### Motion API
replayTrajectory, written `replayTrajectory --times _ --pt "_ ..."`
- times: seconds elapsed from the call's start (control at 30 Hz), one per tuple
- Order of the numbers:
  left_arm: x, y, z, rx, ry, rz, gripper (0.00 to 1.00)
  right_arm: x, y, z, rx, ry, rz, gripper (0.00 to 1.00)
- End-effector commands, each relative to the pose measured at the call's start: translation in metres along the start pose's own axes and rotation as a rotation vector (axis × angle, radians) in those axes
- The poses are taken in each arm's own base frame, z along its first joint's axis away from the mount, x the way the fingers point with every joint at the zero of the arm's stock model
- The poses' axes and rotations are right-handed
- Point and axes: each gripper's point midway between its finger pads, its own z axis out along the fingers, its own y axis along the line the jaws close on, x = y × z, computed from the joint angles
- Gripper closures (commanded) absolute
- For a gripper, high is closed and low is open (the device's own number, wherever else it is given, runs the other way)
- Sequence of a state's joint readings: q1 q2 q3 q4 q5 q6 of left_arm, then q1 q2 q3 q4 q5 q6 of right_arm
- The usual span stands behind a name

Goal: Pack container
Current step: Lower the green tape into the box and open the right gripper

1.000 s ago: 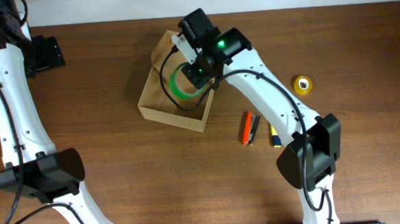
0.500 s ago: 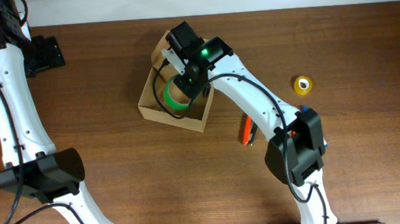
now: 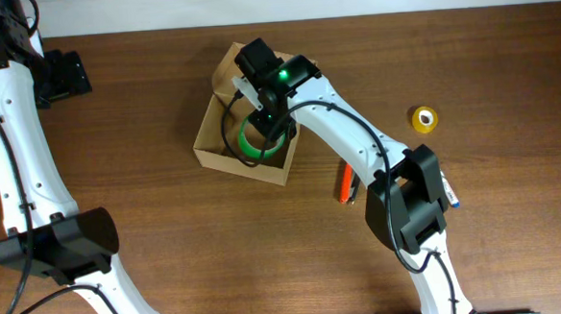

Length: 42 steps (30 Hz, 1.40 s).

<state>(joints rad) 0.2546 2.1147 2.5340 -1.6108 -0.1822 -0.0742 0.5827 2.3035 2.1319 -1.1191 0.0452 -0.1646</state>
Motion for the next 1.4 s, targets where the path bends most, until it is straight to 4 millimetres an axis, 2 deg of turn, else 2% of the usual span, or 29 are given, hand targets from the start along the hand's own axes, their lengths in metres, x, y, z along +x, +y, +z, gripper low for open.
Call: replayTrajectory --times 0.0,0.47,0.77,0.97,1.03,1.2,1.37 --pt "-0.003 0.002 -0.011 0.011 -0.031 0.003 0.01 0.002 -0.010 0.007 0.018 0.015 0.008 0.96" --pt "-0.003 0.002 -0.011 0.011 -0.031 0.003 0.01 0.013 -0.010 0.028 0.018 0.065 0.008 0.96" --pt "-0.003 0.002 -0.011 0.011 -0.031 0.003 0.01 0.038 -0.008 0.049 0.010 0.138 0.010 0.96" --pt "-0.003 0.002 -0.011 0.011 -0.031 0.003 0.01 0.040 -0.009 0.050 0.017 0.144 0.010 0.97" --pt "-0.003 0.002 -0.011 0.011 -0.031 0.003 0.01 0.040 -0.009 0.050 0.020 0.145 0.010 0.92" --pt "-0.003 0.002 -0.011 0.011 -0.031 0.003 0.01 0.040 -0.011 0.050 0.027 0.146 0.009 0.65" --pt "-0.003 0.002 -0.011 0.011 -0.031 0.003 0.01 0.040 -0.011 0.050 0.029 0.145 0.009 0.59"
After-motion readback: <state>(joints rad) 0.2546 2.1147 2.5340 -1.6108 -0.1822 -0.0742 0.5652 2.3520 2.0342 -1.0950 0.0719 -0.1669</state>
